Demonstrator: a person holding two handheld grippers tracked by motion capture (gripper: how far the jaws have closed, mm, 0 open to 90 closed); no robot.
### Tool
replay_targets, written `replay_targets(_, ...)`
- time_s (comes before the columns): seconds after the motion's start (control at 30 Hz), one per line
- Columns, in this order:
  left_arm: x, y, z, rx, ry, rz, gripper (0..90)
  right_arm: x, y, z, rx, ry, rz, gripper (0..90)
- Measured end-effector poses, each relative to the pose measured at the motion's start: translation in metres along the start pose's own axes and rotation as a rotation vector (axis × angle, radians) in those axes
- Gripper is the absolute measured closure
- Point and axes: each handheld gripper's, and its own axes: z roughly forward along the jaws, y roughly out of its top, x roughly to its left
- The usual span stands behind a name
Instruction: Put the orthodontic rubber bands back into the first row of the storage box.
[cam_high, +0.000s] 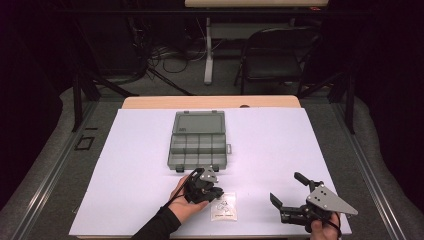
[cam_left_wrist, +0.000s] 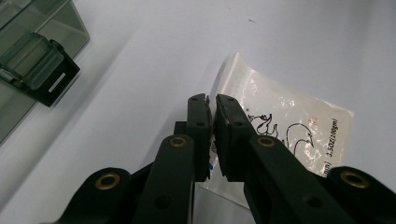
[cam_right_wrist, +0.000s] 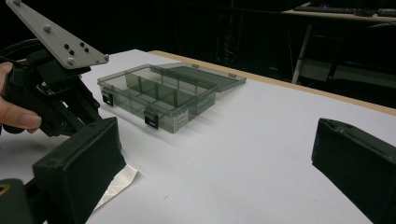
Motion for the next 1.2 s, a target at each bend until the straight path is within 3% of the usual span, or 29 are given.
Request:
replay_targets(0.27,-0.003,0.0,0.001,0.023,0.018,0.039,85.6,0.0,0.0,0.0,0.007,0.002,0.001,1.2)
replay_targets(0.7,-0.004,0.002,0.0,0.037,0.017,0.057,88.8,0.0,0.0,0.0,0.009,0.003,-0.001,1.2)
replay_targets(1.2,-0.002,0.004,-0.026,-0.03,0.031,0.038,89.3,0.0,0.0,0.0,0.007,0.0,-0.005,1.2)
